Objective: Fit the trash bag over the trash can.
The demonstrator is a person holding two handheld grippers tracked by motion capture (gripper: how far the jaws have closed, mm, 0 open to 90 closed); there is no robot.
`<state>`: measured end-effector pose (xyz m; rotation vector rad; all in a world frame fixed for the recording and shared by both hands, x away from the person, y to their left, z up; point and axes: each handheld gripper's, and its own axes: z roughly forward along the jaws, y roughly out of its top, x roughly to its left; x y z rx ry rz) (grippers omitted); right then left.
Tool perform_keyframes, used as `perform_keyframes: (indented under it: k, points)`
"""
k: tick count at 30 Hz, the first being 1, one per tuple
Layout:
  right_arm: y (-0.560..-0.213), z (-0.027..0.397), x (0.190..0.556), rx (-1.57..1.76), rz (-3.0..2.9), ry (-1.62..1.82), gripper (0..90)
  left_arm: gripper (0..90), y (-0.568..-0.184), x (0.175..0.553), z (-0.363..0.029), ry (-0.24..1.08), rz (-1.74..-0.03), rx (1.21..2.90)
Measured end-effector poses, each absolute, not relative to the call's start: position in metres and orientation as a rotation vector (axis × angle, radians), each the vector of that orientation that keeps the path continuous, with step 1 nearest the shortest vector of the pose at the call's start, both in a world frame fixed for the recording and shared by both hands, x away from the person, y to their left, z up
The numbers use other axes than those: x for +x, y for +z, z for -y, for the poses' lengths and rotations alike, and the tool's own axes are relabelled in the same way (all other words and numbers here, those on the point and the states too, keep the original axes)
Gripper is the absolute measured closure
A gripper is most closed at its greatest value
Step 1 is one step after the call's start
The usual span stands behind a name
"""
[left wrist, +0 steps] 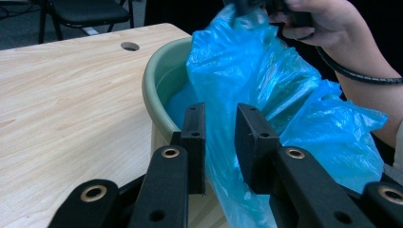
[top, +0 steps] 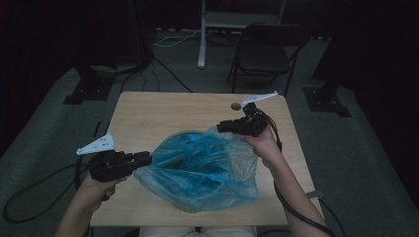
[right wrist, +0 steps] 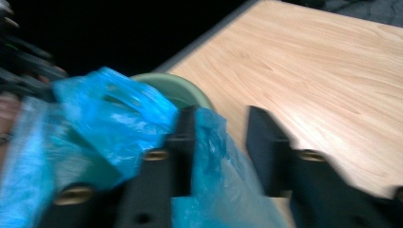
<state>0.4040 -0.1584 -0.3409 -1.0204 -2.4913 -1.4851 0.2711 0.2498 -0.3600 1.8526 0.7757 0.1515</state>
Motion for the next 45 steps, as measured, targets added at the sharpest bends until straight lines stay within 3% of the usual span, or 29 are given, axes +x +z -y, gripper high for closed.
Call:
perform_keyframes:
  k: [2,5,7,14,29,40,45]
  points:
    - [-0.340,0.156,0.407,-1.029,2.507,-1.487,89.5,79.1,-0.359,0.272,-0.250,0.152,-0.773,1.853]
    - [-0.337,0.156,0.410,-1.064,2.500,-1.530,89.8,89.2,-0.359,0.272,-0.252,0.176,-0.789,1.841]
    - [-0.337,0.159,0.413,-1.098,2.473,-1.559,89.8,90.0,-0.359,0.273,-0.252,0.188,-0.802,1.838]
    - [-0.349,0.154,0.426,-1.225,2.515,-1.515,88.8,90.0,-0.371,0.287,-0.252,0.202,-0.904,1.806]
    - [-0.422,0.112,0.447,-1.294,2.594,-1.225,89.7,89.8,-0.415,0.299,-0.253,0.113,-1.016,1.787]
    - [-0.462,0.122,0.447,-1.363,2.538,-1.135,89.7,89.9,-0.441,0.295,-0.255,0.030,-1.044,1.820]
    - [-0.463,0.126,0.443,-1.363,2.511,-1.148,88.5,89.7,-0.440,0.292,-0.253,-0.009,-0.998,1.788]
